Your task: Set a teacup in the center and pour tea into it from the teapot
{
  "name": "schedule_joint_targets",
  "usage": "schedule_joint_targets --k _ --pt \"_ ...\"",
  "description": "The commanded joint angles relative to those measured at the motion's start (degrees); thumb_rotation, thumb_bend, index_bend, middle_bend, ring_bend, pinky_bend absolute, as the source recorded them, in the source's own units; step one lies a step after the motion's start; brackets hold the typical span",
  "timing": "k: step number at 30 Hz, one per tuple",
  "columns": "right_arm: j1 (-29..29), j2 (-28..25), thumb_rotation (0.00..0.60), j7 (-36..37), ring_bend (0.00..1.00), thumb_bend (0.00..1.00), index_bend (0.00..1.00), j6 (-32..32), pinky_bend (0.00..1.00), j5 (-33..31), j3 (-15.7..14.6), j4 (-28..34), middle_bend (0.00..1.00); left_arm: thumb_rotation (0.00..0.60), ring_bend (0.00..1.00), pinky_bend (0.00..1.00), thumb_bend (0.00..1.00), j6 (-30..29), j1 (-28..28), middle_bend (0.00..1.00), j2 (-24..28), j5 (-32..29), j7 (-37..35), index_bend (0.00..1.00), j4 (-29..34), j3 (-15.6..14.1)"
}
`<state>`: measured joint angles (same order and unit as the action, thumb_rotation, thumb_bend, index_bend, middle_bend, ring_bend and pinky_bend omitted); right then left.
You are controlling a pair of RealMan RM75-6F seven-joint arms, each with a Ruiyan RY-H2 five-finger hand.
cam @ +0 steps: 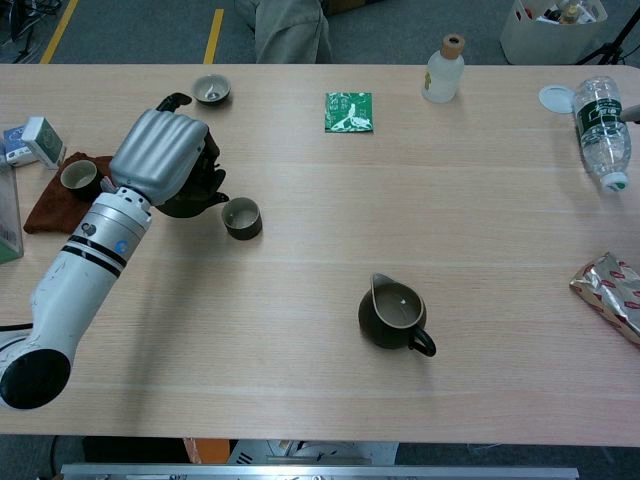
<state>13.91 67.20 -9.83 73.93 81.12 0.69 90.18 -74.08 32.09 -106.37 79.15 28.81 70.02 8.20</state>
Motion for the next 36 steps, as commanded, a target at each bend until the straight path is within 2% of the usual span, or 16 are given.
schedule_joint_targets --k 1,36 --pt "-0.10 -0.03 0.600 0.21 0.04 0.25 0.17 -0.07 0.06 -0.01 0.08 -0.10 0.21 0.600 0.84 0.14 0.38 -0.23 0.09 1.00 -0.38 0.55 0.57 0.91 -0.64 -0.29" --pt "-0.65 0.51 0.600 1.12 0.04 0.25 0.17 -1.17 0.06 0.11 1.01 -0.88 0.21 0.600 0.83 0.14 0.38 -1.63 0.19 1.00 -1.44 4.37 2.20 0.91 -4.23 -0.99"
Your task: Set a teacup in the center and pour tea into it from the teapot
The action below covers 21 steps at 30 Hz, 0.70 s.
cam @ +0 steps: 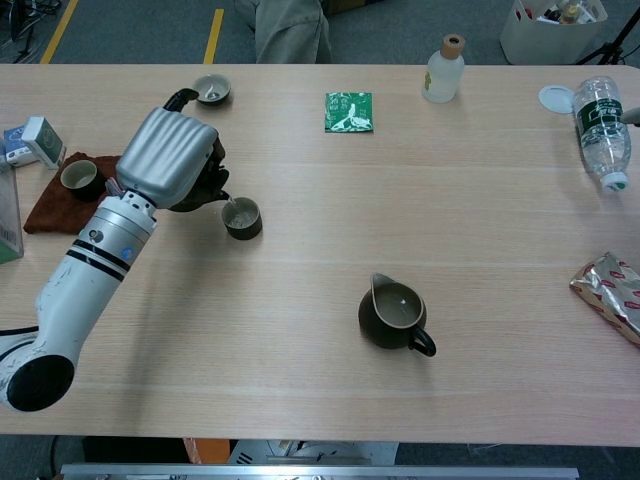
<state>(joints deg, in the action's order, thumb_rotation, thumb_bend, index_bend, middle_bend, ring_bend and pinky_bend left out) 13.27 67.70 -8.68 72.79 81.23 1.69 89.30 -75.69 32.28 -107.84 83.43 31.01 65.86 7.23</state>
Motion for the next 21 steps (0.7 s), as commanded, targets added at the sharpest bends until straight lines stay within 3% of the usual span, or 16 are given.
schedule_joint_targets --k 1,10,21 --pt "-0.01 0.03 0.600 -0.10 0.04 0.25 0.17 -0.04 0.06 0.03 0.01 0.00 0.21 0.600 0.83 0.14 0.38 -0.05 -0.02 1.00 0.03 0.15 -0.06 0.91 -0.13 -0.02" --pt "-0.08 0.11 0.600 0.13 0.04 0.25 0.17 -0.19 0.06 0.16 0.07 0.15 0.21 0.600 0.83 0.14 0.38 0.74 -0.27 1.00 -0.03 -0.64 -1.22 0.91 0.07 0.34" --pt "-0.07 0.32 0.600 0.51 0.04 0.25 0.17 -0.57 0.06 -0.25 0.37 0.41 0.21 0.600 0.83 0.14 0.38 1.83 -0.82 1.00 0.64 -2.37 -7.63 0.91 0.98 1.55"
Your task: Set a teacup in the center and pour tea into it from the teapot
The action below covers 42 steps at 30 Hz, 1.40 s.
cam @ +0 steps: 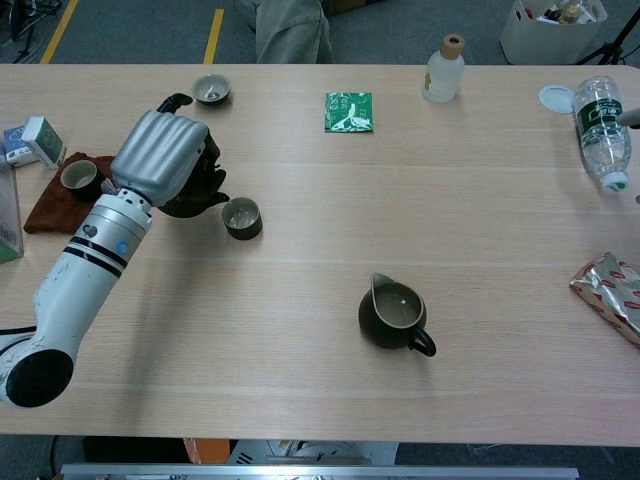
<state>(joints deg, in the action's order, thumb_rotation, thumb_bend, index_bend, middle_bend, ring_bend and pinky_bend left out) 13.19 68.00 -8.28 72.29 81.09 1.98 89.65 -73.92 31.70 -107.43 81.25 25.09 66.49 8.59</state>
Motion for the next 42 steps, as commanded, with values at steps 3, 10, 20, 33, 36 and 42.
schedule_joint_targets --k 3,10,20,33,36,42 --pt "0.01 0.12 0.600 0.02 0.04 0.25 0.17 -0.12 0.06 -0.19 0.12 0.03 0.21 0.600 0.83 0.14 0.38 0.67 -0.62 1.00 0.56 -1.16 -4.52 0.91 1.62 0.59" --pt "-0.20 0.09 0.600 -0.36 0.04 0.25 0.17 0.17 0.06 -0.57 0.35 0.43 0.21 0.600 0.83 0.14 0.38 1.60 -0.90 1.00 1.76 -2.37 -9.90 0.91 4.07 1.70" --pt "-0.19 0.18 0.600 -0.42 0.04 0.25 0.17 -0.09 0.06 -0.90 0.50 0.53 0.21 0.600 0.82 0.14 0.38 1.80 -1.62 1.00 4.83 -3.62 -15.59 0.91 5.07 3.12" --pt "0.05 0.16 0.600 -0.18 0.04 0.25 0.17 -0.54 0.06 -0.79 0.56 0.57 0.21 0.600 0.81 0.14 0.38 1.40 -5.65 1.00 7.75 -5.80 -19.58 0.90 6.10 1.02" --pt "0.01 0.07 0.600 -0.11 0.04 0.25 0.17 -0.56 0.06 -0.77 0.51 0.57 0.21 0.600 0.81 0.14 0.38 0.93 -6.80 1.00 8.18 -5.64 -19.86 0.90 6.63 -0.09" --pt "-0.02 0.04 0.600 0.27 0.04 0.25 0.17 -0.76 0.06 -0.84 0.44 0.43 0.21 0.600 0.80 0.14 0.38 0.29 -8.85 1.00 8.84 -5.51 -19.56 0.89 8.29 -2.06"
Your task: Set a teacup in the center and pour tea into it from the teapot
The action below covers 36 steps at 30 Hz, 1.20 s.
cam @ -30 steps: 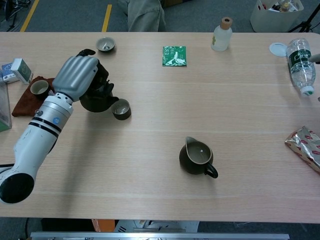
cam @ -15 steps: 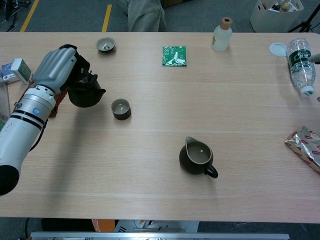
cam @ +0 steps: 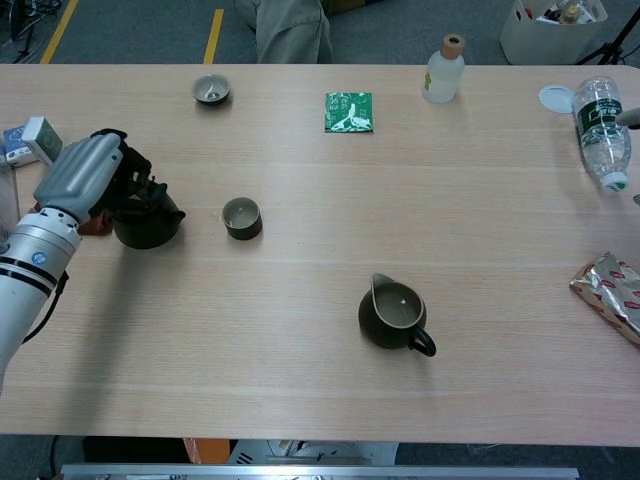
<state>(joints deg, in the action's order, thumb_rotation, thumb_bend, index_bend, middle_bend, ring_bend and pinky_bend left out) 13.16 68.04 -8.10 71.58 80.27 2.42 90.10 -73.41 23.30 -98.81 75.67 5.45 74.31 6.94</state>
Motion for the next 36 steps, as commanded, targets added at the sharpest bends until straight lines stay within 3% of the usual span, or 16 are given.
schedule_joint_targets --k 1,17,36 --pt "0.04 0.01 0.600 0.13 0.04 0.25 0.17 -0.10 0.06 -0.01 0.00 -0.07 0.21 0.600 0.80 0.14 0.38 -0.44 -0.81 1.00 0.31 0.17 0.15 0.89 0.80 -0.69" --pt "0.23 0.01 0.600 0.38 0.04 0.25 0.17 -0.61 0.06 -0.09 0.00 0.02 0.21 0.600 0.78 0.14 0.38 -1.56 -4.06 0.99 0.81 1.24 0.11 0.88 1.36 -2.99" --pt "-0.06 -0.18 0.600 0.09 0.04 0.25 0.17 -0.41 0.06 -0.42 -0.06 0.52 0.21 0.600 0.72 0.14 0.38 -0.28 -5.25 0.93 0.41 1.06 -0.68 0.85 -0.13 -2.80"
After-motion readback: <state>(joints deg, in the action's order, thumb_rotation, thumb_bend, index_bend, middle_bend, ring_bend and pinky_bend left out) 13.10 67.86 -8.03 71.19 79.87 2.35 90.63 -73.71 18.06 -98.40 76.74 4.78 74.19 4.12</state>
